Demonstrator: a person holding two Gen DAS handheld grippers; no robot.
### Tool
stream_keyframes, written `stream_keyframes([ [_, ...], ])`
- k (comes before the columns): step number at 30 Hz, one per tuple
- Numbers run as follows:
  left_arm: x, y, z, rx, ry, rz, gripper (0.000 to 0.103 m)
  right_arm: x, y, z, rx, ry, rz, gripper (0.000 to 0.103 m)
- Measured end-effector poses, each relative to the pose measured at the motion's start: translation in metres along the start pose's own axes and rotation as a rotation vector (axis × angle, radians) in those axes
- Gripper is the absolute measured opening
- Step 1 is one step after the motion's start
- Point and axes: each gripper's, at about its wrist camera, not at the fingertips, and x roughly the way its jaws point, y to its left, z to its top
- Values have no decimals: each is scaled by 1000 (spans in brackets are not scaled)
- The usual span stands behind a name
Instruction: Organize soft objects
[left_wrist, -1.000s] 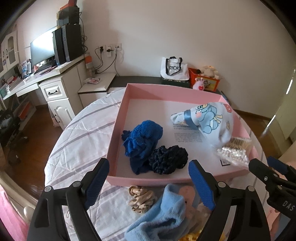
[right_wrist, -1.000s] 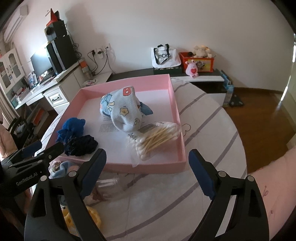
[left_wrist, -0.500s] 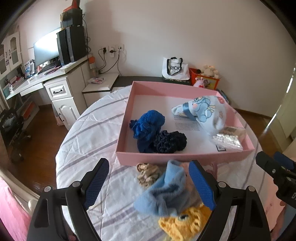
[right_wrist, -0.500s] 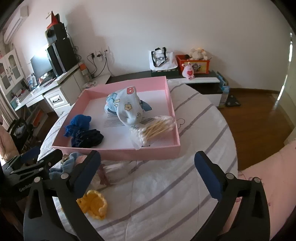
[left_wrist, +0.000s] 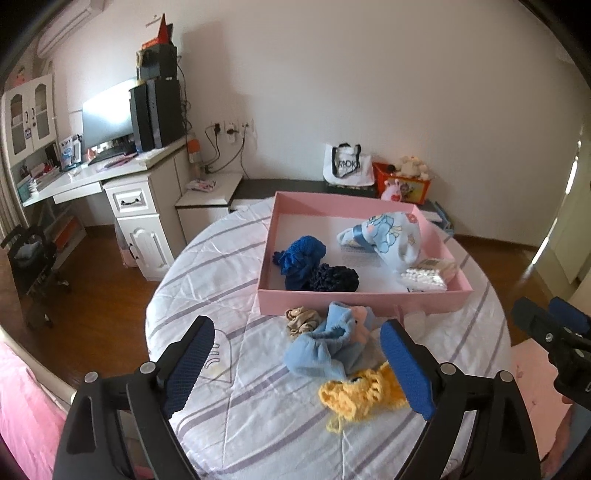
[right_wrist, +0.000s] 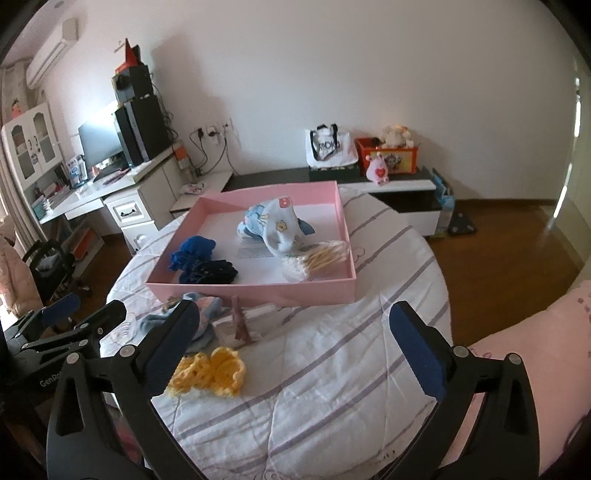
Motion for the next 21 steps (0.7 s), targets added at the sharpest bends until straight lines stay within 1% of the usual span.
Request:
stream_keyframes([
  [4,-31,1,-9,-3,-39,1,90,-23,4,-2,-7,-34,6,103],
  [8,-58,0,-18,3,-78,-4,93,-42,6,-6,-12,-62,10,103],
  [17,-107,0,-36,6,-151,-5,96,-81,13,-16,-32,-117,23,103],
  [21,-130,-1,-45,13,-189,-3,99,-99,16,-19,-40,-156,18,103],
])
